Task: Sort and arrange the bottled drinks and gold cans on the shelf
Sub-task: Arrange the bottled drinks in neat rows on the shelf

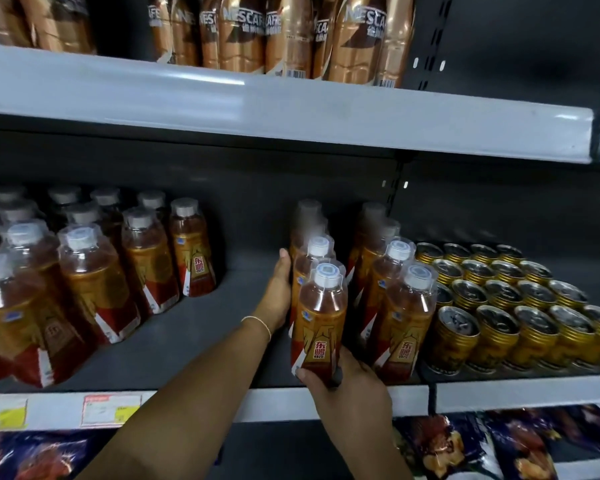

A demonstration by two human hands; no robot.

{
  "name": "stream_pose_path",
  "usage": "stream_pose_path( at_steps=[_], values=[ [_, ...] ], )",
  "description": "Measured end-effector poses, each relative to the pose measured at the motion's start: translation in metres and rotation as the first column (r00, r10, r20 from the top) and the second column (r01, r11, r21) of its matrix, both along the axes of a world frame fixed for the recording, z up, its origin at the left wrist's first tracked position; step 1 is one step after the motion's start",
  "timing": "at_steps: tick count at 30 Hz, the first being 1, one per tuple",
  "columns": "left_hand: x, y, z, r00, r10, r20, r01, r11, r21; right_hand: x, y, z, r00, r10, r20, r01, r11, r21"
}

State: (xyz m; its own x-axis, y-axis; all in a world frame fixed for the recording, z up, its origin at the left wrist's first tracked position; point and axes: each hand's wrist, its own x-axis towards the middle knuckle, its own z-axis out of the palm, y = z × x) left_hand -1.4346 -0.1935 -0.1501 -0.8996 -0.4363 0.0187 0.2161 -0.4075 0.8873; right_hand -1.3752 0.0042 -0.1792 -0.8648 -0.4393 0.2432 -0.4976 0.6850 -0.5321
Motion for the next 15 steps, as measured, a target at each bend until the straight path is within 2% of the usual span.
stream_pose_path(
  at_steps=[9, 15],
  values=[
    [0.0, 0.003, 0.002, 0.999, -0.041, -0.018, 0.043, 0.992, 0.115, -0.005, 0.002, 0.003, 0.999, 0.045, -0.029, -0.044, 0.999, 0.023],
    [-0.006, 0.009, 0.002, 1.0, 0.009, 0.0, -0.009, 0.989, 0.149, -0.012, 0.009, 0.003, 0.998, 0.052, -0.043, -0.052, 0.999, 0.006]
  ],
)
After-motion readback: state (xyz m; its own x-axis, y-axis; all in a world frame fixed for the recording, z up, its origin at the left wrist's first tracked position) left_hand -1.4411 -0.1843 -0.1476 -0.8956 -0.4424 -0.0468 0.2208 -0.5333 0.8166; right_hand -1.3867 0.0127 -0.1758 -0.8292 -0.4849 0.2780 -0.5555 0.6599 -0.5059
